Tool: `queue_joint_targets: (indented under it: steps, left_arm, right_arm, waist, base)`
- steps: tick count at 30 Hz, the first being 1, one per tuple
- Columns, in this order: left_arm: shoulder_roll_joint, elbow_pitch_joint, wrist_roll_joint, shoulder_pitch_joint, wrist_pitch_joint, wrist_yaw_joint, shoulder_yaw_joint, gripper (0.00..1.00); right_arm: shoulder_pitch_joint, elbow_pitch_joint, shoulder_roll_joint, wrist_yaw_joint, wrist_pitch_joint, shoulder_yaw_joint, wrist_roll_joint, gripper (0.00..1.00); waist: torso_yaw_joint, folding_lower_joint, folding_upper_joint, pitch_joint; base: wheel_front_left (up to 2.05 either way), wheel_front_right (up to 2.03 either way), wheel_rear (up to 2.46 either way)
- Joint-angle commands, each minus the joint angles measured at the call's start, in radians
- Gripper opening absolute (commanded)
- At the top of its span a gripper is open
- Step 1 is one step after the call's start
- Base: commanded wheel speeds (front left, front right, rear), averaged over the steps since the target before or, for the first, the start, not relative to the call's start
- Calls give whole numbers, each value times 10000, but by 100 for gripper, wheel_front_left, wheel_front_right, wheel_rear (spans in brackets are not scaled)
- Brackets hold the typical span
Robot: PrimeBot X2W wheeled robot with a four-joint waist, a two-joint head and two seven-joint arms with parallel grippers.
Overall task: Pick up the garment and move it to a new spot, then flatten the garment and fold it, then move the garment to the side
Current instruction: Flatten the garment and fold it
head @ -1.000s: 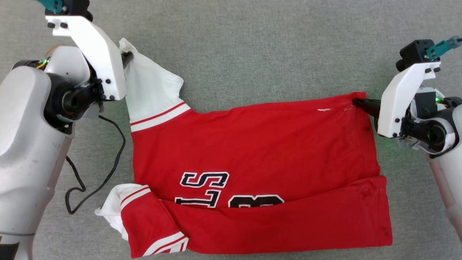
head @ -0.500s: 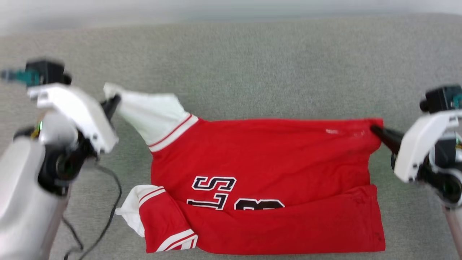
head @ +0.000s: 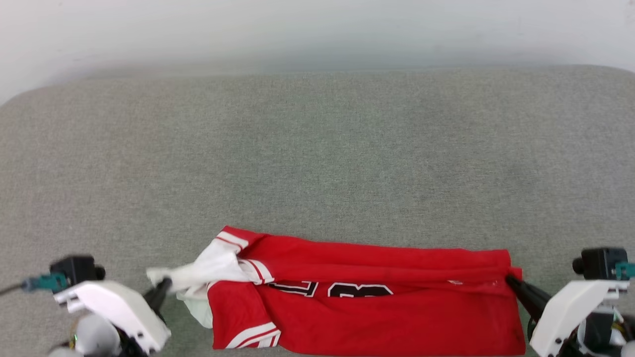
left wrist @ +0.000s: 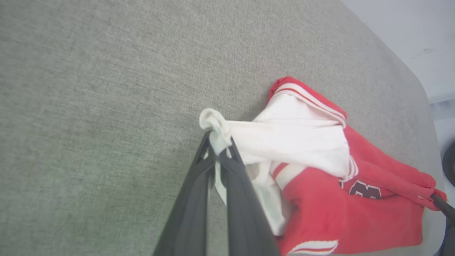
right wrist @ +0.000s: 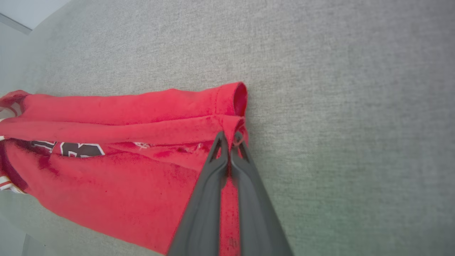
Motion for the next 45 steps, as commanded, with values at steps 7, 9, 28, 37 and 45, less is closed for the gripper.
queue_joint_targets:
  steps: [7,9,28,37,45]
  left_arm:
    - [-365,567,245,775,-475,411,-209,100]
    - [-522,666,437,690,-768,407,-263,100]
    - [-1086,-146,3837,-369,-5177,381,-1088,100]
    - [-1456,-189,4888,-1021,-5824,114,-1770,100]
    - [-1761,-101,5262,-1427,-6002,2,-1887,100]
  right_arm:
    - [726,791,405,-5,-1159,248,-131,100]
    - [855,909,294,-5,-1338,410,-184,100]
    - [1149,-1416,-196,-4,1984,-1869,-871,100]
    - [723,-1130,189,-4,3231,-2041,-1191,100]
    - [332,39,565,-4,3580,-1303,-1312,100]
  waist:
    - [-90,3,0,-149]
    - [-114,3,0,-242]
    - [129,3,0,-955]
    - [838,3,0,-470]
    - [1188,3,0,7]
  base:
    - [0,0,0]
    - [0,0,0]
    - [0,0,0]
    - [0,0,0]
    - [0,0,0]
